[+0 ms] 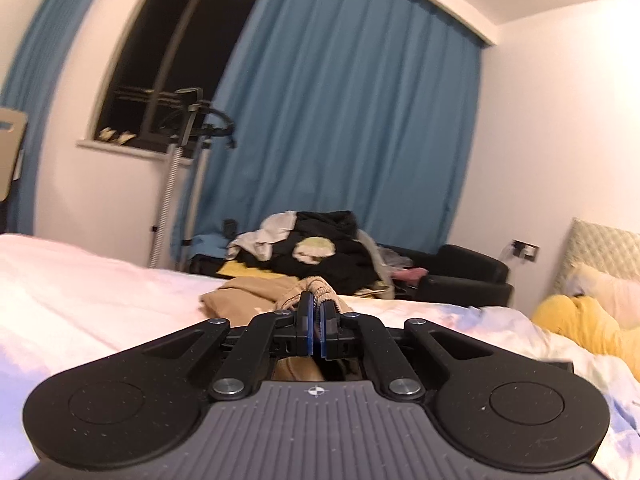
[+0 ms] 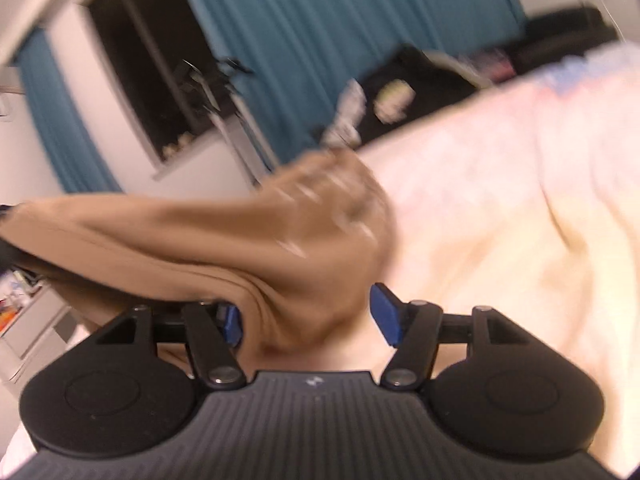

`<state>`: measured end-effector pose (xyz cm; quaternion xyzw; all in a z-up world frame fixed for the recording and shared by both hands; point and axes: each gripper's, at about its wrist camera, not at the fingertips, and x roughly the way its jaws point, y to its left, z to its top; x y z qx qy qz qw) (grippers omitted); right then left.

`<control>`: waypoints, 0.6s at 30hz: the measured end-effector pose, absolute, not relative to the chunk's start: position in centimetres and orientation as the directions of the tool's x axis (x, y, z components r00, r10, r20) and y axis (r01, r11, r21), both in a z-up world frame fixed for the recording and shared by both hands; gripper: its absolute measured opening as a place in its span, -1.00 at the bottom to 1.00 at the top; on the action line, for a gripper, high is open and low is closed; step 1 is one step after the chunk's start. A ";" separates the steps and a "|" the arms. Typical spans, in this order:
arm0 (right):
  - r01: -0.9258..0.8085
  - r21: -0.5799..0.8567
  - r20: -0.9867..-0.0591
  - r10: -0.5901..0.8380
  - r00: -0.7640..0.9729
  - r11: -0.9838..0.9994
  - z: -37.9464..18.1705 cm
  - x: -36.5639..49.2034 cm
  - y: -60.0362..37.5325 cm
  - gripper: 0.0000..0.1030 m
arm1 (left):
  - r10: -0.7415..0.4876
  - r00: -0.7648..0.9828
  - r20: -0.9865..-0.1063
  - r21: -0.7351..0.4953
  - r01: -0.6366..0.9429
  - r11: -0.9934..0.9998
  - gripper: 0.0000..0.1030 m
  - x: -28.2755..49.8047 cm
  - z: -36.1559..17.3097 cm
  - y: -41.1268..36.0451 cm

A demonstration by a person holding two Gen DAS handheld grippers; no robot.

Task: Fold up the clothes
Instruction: 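Lift the T-shirt high with both grippers to hang it open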

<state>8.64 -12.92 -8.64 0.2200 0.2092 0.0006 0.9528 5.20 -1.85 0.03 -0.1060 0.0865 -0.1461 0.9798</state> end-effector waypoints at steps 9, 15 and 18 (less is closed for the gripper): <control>0.118 0.239 -0.267 -0.052 0.962 0.964 -6.1 5.1 -9.9 -0.53 | -0.177 0.969 -0.173 -0.191 0.143 0.971 -0.91 6.1 -0.2 -1.7; 0.063 0.069 -0.033 -0.061 0.998 0.996 -1.0 1.8 -8.0 -0.91 | -0.147 0.988 -0.043 -0.164 0.138 0.977 -0.91 4.4 1.2 -1.9; 0.031 0.005 0.041 -0.031 0.999 1.000 1.9 0.4 -7.6 -0.92 | -0.145 0.989 0.032 -0.167 0.148 0.975 -0.92 2.7 3.2 -1.6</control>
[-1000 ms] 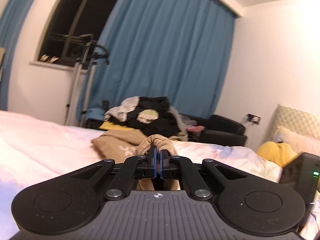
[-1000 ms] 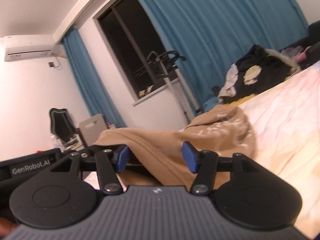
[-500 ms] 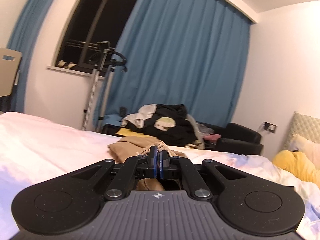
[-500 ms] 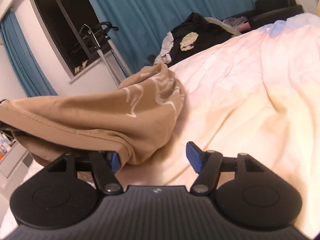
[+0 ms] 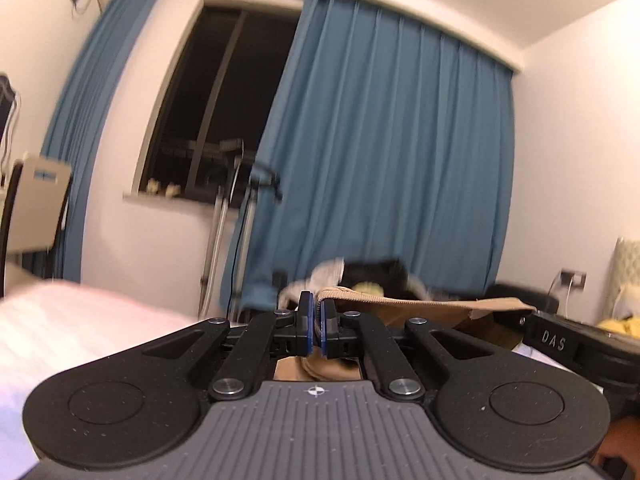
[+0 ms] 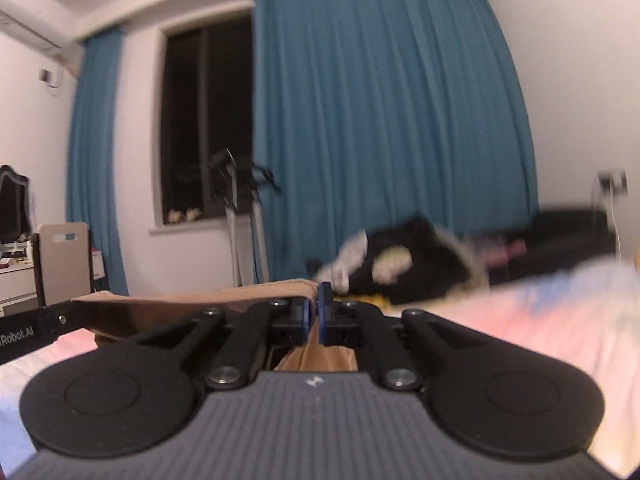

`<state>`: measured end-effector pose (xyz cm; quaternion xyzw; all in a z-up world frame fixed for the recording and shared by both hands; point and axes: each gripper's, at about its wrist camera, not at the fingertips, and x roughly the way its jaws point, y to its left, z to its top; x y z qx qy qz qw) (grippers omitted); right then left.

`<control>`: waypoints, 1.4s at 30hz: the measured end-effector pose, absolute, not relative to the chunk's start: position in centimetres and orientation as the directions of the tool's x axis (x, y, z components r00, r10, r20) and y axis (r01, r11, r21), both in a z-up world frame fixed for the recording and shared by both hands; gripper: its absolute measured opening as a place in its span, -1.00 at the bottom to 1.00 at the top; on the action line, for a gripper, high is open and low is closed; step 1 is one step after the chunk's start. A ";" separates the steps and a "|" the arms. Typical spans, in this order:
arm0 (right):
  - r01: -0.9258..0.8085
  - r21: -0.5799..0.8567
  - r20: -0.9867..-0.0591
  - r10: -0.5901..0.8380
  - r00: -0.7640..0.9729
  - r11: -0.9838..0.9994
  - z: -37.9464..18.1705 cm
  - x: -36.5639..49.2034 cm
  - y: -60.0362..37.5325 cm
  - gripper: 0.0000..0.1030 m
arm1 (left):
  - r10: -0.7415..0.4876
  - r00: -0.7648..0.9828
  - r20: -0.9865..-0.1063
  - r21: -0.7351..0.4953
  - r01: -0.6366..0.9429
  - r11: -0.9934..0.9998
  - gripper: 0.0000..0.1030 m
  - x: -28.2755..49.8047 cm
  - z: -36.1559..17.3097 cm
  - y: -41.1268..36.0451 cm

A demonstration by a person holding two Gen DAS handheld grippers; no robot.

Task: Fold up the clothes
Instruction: 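Lift the T-shirt high with both grippers to hang it open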

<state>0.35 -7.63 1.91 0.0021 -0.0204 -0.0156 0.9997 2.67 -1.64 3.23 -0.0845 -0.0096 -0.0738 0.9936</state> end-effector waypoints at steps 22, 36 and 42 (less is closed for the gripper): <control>-0.122 -0.223 0.395 0.204 0.896 0.967 32.7 -19.0 -2.5 -0.90 | -0.204 0.892 0.403 0.084 0.186 0.979 -0.92 -16.5 34.1 -1.3; -0.208 -0.203 0.378 0.272 0.885 0.957 41.4 -21.6 -1.7 -0.89 | -0.207 0.902 0.378 0.086 0.188 0.978 -0.91 -17.7 40.6 -3.0; -0.203 -0.143 0.267 0.235 0.935 0.969 34.7 -12.7 -1.7 -0.89 | -0.196 0.947 0.252 0.029 0.196 0.980 -0.90 -8.6 34.8 -5.4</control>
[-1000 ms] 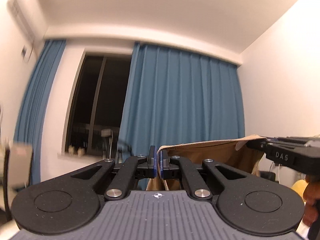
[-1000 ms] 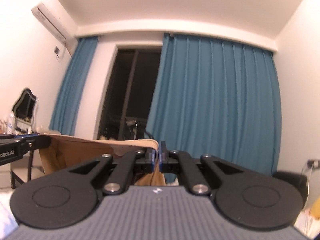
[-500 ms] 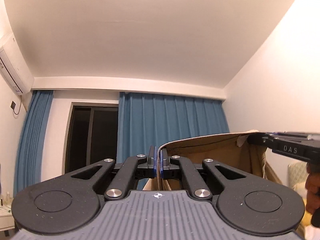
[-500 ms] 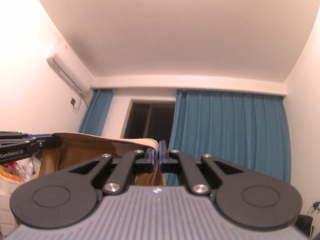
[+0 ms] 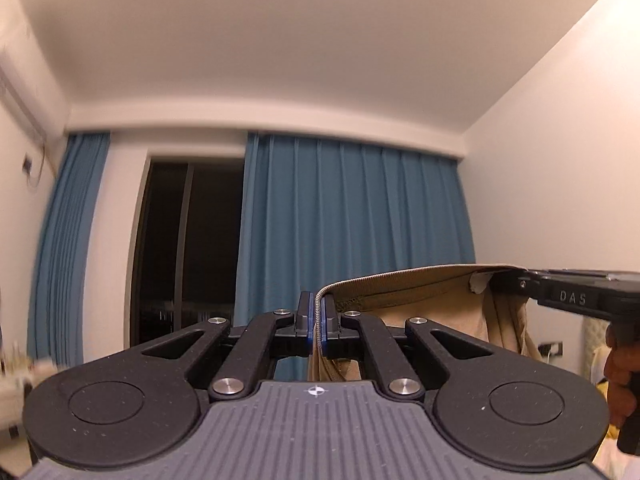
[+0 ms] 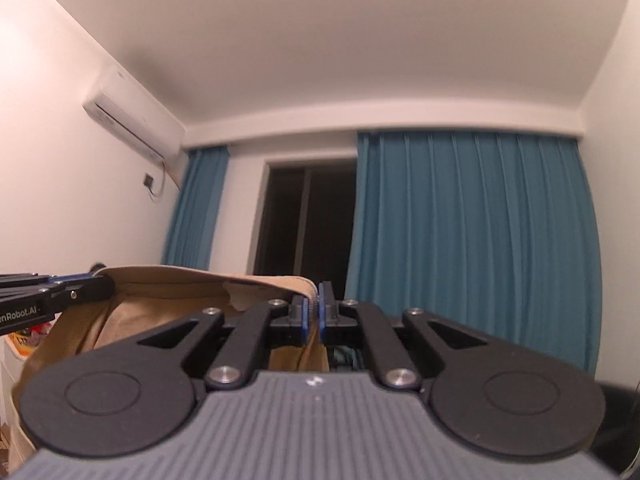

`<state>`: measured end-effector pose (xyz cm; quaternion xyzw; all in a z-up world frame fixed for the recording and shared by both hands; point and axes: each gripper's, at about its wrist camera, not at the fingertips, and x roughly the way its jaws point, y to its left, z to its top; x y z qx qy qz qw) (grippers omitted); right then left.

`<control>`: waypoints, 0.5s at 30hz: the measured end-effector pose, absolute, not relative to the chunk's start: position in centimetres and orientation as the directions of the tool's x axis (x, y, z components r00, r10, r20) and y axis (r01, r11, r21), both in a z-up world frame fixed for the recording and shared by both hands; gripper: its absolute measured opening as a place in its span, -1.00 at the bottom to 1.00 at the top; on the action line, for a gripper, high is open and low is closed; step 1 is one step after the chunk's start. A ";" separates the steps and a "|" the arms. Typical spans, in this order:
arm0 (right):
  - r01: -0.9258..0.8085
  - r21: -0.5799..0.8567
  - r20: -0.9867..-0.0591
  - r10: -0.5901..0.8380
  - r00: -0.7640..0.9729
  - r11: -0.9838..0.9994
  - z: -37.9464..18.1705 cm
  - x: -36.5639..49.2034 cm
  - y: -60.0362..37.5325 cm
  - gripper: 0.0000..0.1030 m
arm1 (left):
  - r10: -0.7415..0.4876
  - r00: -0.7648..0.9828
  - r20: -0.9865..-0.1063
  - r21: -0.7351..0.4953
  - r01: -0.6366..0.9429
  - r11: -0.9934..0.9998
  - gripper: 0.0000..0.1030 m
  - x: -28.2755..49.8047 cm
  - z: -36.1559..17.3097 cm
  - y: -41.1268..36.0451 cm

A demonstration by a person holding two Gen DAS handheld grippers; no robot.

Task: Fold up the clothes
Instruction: 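Lift the T-shirt high with both grippers to hang it open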

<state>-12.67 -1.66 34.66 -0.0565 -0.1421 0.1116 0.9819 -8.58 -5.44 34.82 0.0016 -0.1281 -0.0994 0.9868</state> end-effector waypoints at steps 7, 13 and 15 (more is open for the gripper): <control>-0.154 -0.095 0.133 0.166 0.977 0.983 24.9 1.8 -5.5 -0.88 | -0.179 0.980 0.092 -0.057 0.184 0.981 -0.84 5.9 25.5 -5.5; -0.100 -0.063 0.005 0.101 0.995 0.993 16.5 16.9 -12.8 -0.88 | -0.164 0.984 -0.068 -0.110 0.156 0.982 -0.84 20.9 16.3 -4.4; -0.077 -0.035 -0.064 0.075 0.995 0.996 13.2 22.3 -15.6 -0.88 | -0.162 0.977 -0.136 -0.121 0.146 0.982 -0.84 25.9 12.9 -4.1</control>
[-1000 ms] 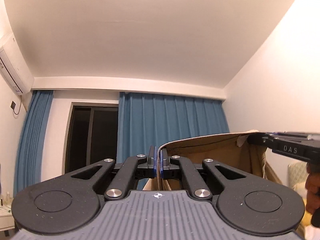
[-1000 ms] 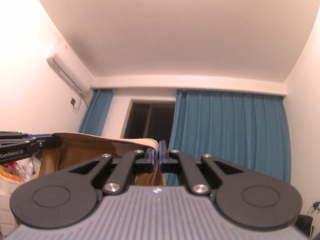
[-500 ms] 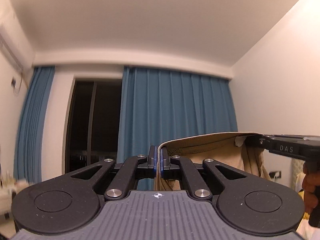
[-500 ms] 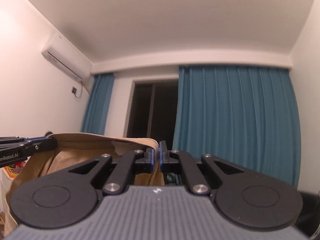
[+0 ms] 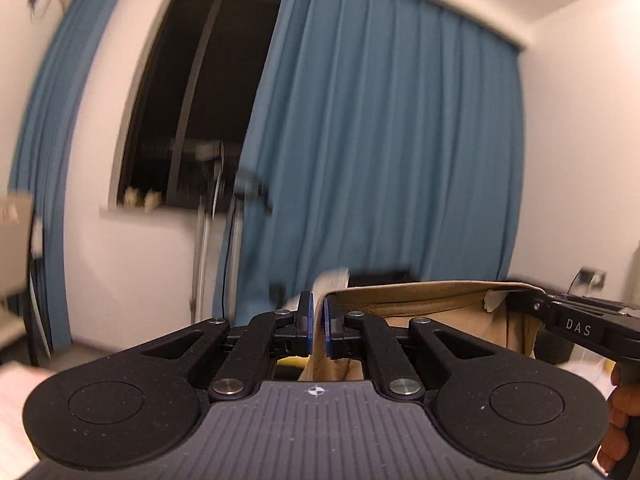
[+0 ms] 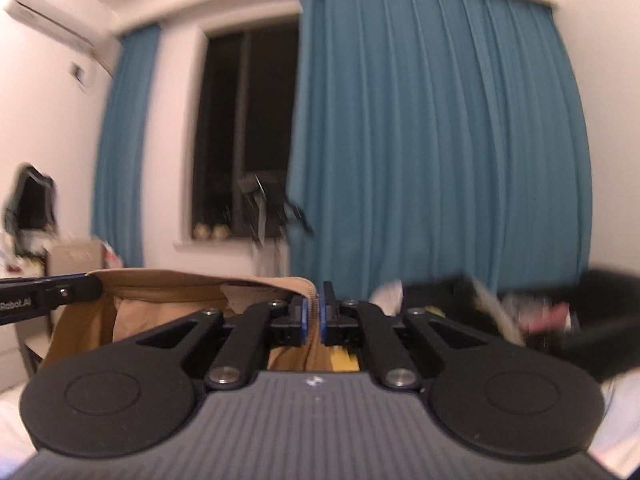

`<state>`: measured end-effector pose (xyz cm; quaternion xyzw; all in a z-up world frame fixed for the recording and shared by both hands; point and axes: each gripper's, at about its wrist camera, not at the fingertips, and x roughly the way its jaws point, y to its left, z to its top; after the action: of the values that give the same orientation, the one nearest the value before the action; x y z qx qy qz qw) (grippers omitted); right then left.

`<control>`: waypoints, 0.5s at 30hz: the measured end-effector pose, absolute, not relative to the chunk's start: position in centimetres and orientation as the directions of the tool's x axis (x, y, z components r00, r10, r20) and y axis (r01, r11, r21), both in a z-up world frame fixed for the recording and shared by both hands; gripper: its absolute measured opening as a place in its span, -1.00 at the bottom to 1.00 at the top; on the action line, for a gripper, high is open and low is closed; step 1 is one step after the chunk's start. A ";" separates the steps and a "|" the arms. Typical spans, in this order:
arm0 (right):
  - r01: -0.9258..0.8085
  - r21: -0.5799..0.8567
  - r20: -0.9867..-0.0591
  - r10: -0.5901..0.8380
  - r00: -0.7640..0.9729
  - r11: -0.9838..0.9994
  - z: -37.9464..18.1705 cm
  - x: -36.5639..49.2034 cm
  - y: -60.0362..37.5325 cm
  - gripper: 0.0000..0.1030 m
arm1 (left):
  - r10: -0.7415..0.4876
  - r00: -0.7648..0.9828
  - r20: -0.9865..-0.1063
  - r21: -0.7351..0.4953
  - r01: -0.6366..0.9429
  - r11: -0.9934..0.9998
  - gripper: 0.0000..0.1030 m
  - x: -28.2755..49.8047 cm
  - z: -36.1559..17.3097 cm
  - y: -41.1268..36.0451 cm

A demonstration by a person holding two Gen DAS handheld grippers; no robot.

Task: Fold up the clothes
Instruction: 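Lift the T-shirt high with both grippers to hang it open, then lower the T-shirt onto the bed with both grippers and release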

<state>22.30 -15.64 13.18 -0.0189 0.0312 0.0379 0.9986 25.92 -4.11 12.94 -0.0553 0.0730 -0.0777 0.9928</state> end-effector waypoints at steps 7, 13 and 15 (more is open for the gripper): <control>-0.016 0.074 -0.393 0.043 0.919 0.997 -1.0 36.9 -22.0 -0.88 | -0.149 0.902 -0.406 -0.145 0.097 0.985 -0.85 38.7 0.3 -4.2; 0.003 0.129 -0.556 0.069 0.828 0.992 -9.6 41.2 -23.4 -0.88 | -0.146 0.818 -0.557 -0.131 0.087 0.988 -0.86 42.7 -6.2 -3.8; -0.009 0.132 -0.550 0.081 0.831 0.991 -10.5 41.1 -23.4 -0.87 | -0.155 0.812 -0.562 -0.148 0.085 0.985 -0.85 42.8 -7.0 -3.6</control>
<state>41.09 -23.42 -10.46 0.0622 0.2894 0.0235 0.9549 42.80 -3.57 -6.97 -0.0579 0.2998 -0.0632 0.9501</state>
